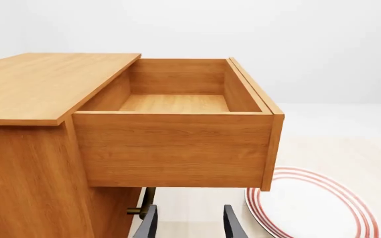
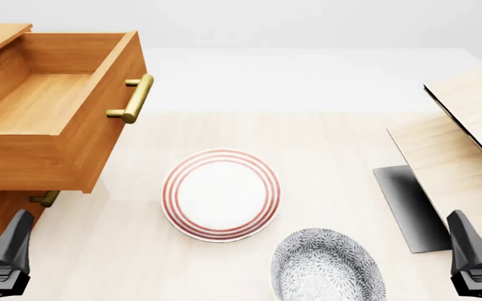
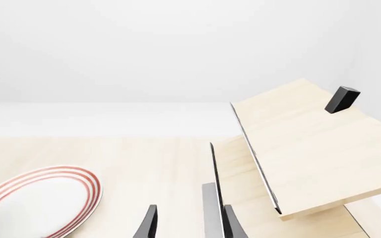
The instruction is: Close the top drawer of the cabinet.
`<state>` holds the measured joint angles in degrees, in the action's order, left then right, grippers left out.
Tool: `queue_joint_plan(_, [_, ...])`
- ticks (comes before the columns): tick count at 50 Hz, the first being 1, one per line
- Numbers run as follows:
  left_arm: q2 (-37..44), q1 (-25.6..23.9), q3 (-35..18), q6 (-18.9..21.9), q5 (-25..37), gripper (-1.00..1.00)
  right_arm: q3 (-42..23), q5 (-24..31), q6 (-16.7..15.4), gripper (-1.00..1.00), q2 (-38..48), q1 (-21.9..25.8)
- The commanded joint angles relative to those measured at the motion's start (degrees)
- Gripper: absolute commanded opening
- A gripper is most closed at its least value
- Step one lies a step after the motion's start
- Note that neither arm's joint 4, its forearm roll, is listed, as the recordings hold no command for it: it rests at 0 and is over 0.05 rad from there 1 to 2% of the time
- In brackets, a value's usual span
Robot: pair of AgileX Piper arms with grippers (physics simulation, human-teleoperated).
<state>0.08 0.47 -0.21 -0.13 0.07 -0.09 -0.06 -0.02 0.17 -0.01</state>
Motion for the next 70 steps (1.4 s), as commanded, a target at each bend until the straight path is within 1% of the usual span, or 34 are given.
queue_joint_plan(1, [0.08,-0.61,-0.25,-0.22,0.07,1.00,-0.17,0.04,-0.02,1.00,0.16,0.01])
queue_joint_plan(15, [0.25,-0.48,-0.18,-0.44,-0.02,1.00,-0.17,-0.01,-0.16,1.00,0.17,0.00])
queue_joint_plan(19, [0.15,-0.04,-0.23,-0.11,-0.12,1.00,-0.22,-0.01,-0.54,1.00,0.09,0.08])
queue_joint_plan(30, [-0.05,-0.11,-0.72,0.86,-0.23,1.00,-0.20,-0.24,-0.31,1.00,0.39,0.05])
queue_joint_plan(31, [0.00,1.20,-1.28,1.23,-0.86,1.00,-0.19,-0.28,-0.43,1.00,0.39,0.06])
queue_joint_plan(32, [-0.03,1.90,-1.87,0.58,-0.62,1.00,-0.19,-0.30,-0.45,1.00,0.40,0.07])
queue_joint_plan(35, [-0.06,1.43,-2.70,1.27,-0.49,1.00,-0.18,-0.35,-0.33,1.00,0.48,0.06])
queue_joint_plan(36, [-0.07,1.05,-4.10,-0.01,0.56,1.00,-0.18,-0.34,-0.45,1.00,0.42,0.07])
queue_joint_plan(37, [-0.07,0.68,-4.55,-0.47,1.01,1.00,-0.18,-0.34,-0.37,1.00,0.45,0.07])
queue_joint_plan(39, [-0.08,0.10,-5.70,0.85,1.09,1.00,-0.18,-0.35,-0.38,1.00,0.46,0.07])
queue_joint_plan(41, [-0.08,-0.08,-6.81,0.93,1.39,1.00,-0.18,-0.36,-0.40,1.00,0.47,0.07])
queue_joint_plan(48, [-0.08,-2.69,-9.34,1.69,3.87,1.00,-0.20,-0.38,-0.42,1.00,0.48,0.07])
queue_joint_plan(51, [-0.08,-4.71,-9.86,1.72,5.17,1.00,-0.20,-0.37,-0.40,1.00,0.48,0.07])
queue_joint_plan(56, [-0.07,-11.72,-11.57,0.73,9.46,1.00,-0.20,-0.35,-0.41,1.00,0.46,0.08])
queue_joint_plan(59, [-0.06,-14.59,-13.19,-1.27,12.04,1.00,-0.20,-0.34,-0.40,1.00,0.44,0.08])
queue_joint_plan(60, [-0.05,-15.35,-13.68,-1.38,12.59,1.00,-0.19,-0.34,-0.40,1.00,0.45,0.08])
queue_joint_plan(61, [0.01,-17.17,-14.66,-2.27,13.61,1.00,-0.19,-0.35,-0.36,1.00,0.47,0.08])
queue_joint_plan(66, [0.19,-22.17,-16.91,-2.51,14.85,1.00,-0.18,-0.36,-0.39,1.00,0.45,0.08])
queue_joint_plan(67, [0.28,-22.56,-16.97,-2.54,14.73,1.00,-0.18,-0.35,-0.40,1.00,0.45,0.08])
queue_joint_plan(69, [2.54,-24.40,-17.36,-4.56,13.53,1.00,-0.17,-0.37,-0.37,1.00,0.46,0.08])
queue_joint_plan(70, [3.55,-25.09,-17.34,-4.68,12.73,1.00,-0.16,-0.37,-0.39,1.00,0.45,0.08])
